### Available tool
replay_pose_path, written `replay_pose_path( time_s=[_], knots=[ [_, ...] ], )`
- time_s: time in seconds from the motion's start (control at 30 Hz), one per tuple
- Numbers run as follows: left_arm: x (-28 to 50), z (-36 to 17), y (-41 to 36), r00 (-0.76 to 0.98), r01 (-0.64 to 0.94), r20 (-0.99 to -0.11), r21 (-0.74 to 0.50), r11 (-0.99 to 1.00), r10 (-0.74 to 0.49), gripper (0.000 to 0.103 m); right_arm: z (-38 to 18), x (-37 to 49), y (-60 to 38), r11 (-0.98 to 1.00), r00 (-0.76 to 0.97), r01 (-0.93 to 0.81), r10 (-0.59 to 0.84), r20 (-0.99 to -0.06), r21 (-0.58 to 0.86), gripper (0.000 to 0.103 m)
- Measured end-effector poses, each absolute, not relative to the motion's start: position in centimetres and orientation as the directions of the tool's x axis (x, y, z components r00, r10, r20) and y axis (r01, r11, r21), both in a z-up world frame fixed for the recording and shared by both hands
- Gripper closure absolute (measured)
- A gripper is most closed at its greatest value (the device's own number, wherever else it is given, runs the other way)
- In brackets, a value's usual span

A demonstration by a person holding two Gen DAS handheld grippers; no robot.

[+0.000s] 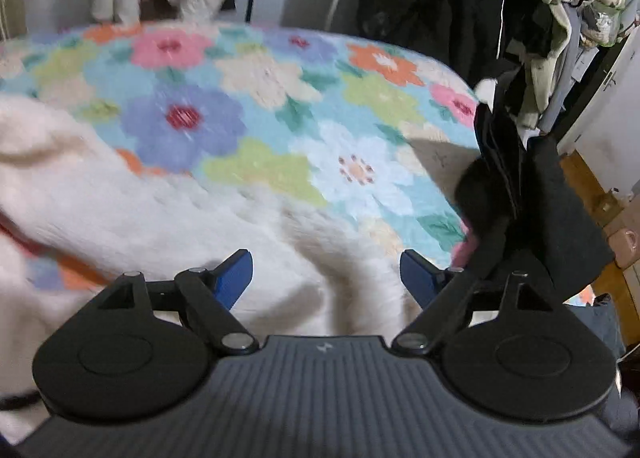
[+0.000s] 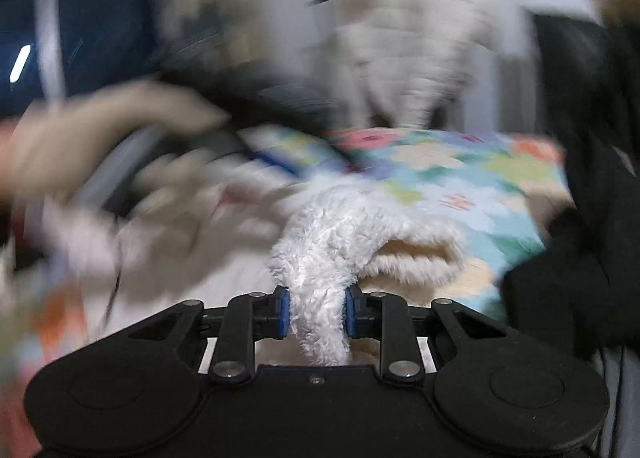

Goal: Fold clothes

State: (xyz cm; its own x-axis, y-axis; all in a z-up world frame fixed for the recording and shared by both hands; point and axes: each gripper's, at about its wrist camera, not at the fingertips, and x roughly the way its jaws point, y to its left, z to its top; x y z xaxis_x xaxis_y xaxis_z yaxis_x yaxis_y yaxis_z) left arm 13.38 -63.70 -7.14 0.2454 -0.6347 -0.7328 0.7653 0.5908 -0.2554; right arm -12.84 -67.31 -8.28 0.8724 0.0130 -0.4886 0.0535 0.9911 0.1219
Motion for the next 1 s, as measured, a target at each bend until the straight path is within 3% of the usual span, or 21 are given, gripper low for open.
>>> replay_pose_path(
  time_s=[0.2, 0.27, 0.3, 0.33, 0.5, 0.6, 0.67, 0.7, 0.73, 0.8, 0.83, 0.9, 1.0],
  knots=[
    [10.8, -10.8, -66.2, 0.257, 0.817, -0.811, -0.109, 0.567, -0.526, 0.022, -7.6, -12.0, -64.8, 0.999, 0.855, 0.017, 0.001, -0.519, 0.03, 0.074],
    [9.9, -10.2, -66.1, 0.28, 0.833, -0.801, -0.072, 0.549, -0.529, 0.029, -7.7, -12.1, -65.1, 0.999, 0.855, -0.004, 0.028, -0.518, 0.048, 0.074],
    [9.5, -9.9, -66.0, 0.291, 0.84, -0.796, -0.053, 0.54, -0.53, 0.053, -7.7, -12.3, -65.4, 0.998, 0.853, -0.014, 0.04, -0.521, 0.054, 0.074],
    [9.0, -9.6, -66.0, 0.302, 0.847, -0.791, -0.034, 0.531, -0.532, 0.098, -7.7, -12.5, -65.7, 0.998, 0.851, -0.024, 0.052, -0.523, 0.061, 0.074],
    [6.8, -8.0, -65.7, 0.355, 0.873, -0.762, 0.062, 0.483, -0.542, 0.096, -7.7, -12.8, -68.3, 0.978, 0.847, 0.083, 0.031, -0.531, 0.19, 0.074],
    [5.4, -7.0, -65.5, 0.384, 0.883, -0.742, 0.121, 0.454, -0.55, 0.088, -8.9, -12.8, -69.0, 0.963, 0.822, 0.118, 0.041, -0.568, 0.24, 0.074],
    [4.5, -6.0, -65.9, 0.369, 0.898, -0.73, 0.12, 0.423, -0.575, 0.075, -9.5, -12.7, -69.2, 0.956, 0.812, 0.125, 0.055, -0.58, 0.265, 0.074],
    [4.1, -5.4, -66.4, 0.345, 0.909, -0.726, 0.102, 0.403, -0.595, 0.06, -9.7, -12.6, -69.3, 0.954, 0.812, 0.124, 0.061, -0.581, 0.273, 0.074],
    [3.6, -4.8, -66.8, 0.321, 0.92, -0.72, 0.084, 0.382, -0.615, 0.053, -9.8, -12.5, -69.2, 0.954, 0.812, 0.121, 0.064, -0.581, 0.275, 0.074],
    [2.3, -3.9, -67.7, 0.296, 0.94, -0.714, 0.097, 0.328, -0.635, 0.049, -9.9, -12.4, -69.1, 0.955, 0.814, 0.113, 0.069, -0.576, 0.274, 0.074],
    [1.6, -3.9, -68.3, 0.284, 0.95, -0.724, 0.122, 0.289, -0.628, 0.039, -9.8, -12.5, -69.1, 0.955, 0.815, 0.109, 0.073, -0.575, 0.275, 0.074],
    [0.1, -4.7, -69.8, 0.245, 0.969, -0.788, 0.177, 0.173, -0.564, 0.024, -9.8, -12.7, -69.1, 0.956, 0.814, 0.102, 0.079, -0.575, 0.275, 0.074],
    [-1.4, -7.6, -71.3, 0.28, 0.958, -0.86, 0.281, 0.064, -0.426, 0.019, -9.6, -12.7, -69.6, 0.957, 0.81, 0.084, 0.097, -0.579, 0.277, 0.073]
  ],
)
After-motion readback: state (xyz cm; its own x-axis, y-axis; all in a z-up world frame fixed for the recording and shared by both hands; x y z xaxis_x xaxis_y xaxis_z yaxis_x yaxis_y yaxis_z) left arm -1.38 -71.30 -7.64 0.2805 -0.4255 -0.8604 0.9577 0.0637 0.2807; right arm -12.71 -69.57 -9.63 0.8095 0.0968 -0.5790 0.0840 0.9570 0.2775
